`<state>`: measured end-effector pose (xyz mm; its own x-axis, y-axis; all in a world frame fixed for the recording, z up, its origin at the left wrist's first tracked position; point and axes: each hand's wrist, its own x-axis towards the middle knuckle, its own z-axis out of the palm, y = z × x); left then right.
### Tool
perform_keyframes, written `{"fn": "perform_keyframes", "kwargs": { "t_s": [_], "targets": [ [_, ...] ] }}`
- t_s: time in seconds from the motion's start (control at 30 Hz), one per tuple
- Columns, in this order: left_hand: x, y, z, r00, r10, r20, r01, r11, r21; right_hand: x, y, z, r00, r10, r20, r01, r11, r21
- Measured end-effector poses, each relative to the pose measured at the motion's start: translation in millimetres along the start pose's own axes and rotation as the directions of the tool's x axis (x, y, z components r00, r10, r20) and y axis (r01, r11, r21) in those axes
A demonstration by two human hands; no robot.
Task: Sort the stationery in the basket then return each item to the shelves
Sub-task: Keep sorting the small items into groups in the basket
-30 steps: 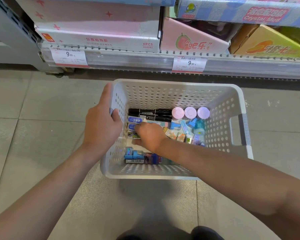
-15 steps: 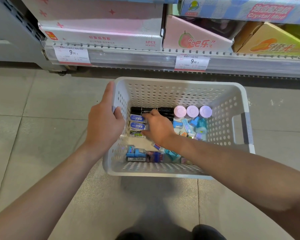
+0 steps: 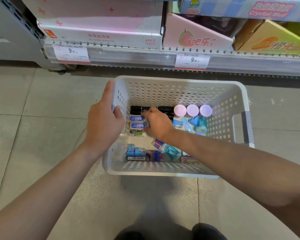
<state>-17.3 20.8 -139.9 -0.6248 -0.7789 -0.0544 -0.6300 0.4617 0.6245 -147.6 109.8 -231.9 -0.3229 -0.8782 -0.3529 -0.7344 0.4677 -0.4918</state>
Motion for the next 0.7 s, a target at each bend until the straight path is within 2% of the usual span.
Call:
{"fn": "perform_keyframes", "kwargs": {
  "t_s": [0.23,0.37,0.47,0.57,0.63,0.7],
  "targets": [
    [0.1,-0.4,1.3,1.0,0.007,-0.007,-0.007,1.0,0.0,0.6,-1.7,3.1,1.0,0.007,-0.023,-0.006,1.0,0.012],
    [-0.9,1.4,1.4,1.0,0.009,-0.019,-0.009,1.0,0.003,2.4,1.6,1.6,1.0,-0.006,0.017,0.006,1.0,-0.013],
    [-1.4,2.2,1.0,1.0,0.003,-0.012,-0.003,1.0,0.004,1.5,4.3,-13.0,0.998,-0.029,0.057,0.03,0.999,-0.017],
    [-1.2,2.2,0.7,1.0,0.015,-0.01,-0.015,1.0,-0.004,-6.0,10.9,-44.7,0.995,-0.071,0.07,0.067,0.996,0.061],
    [-0.8,1.5,-0.1,0.999,0.033,-0.001,-0.033,0.999,-0.008,-13.5,20.1,-64.6,0.981,-0.11,0.157,0.104,0.993,0.046],
    [0.1,0.4,-0.8,0.999,0.038,0.007,-0.038,0.999,-0.015,-24.1,28.2,-77.1,0.938,-0.086,0.336,0.102,0.994,-0.031]
  ]
}}
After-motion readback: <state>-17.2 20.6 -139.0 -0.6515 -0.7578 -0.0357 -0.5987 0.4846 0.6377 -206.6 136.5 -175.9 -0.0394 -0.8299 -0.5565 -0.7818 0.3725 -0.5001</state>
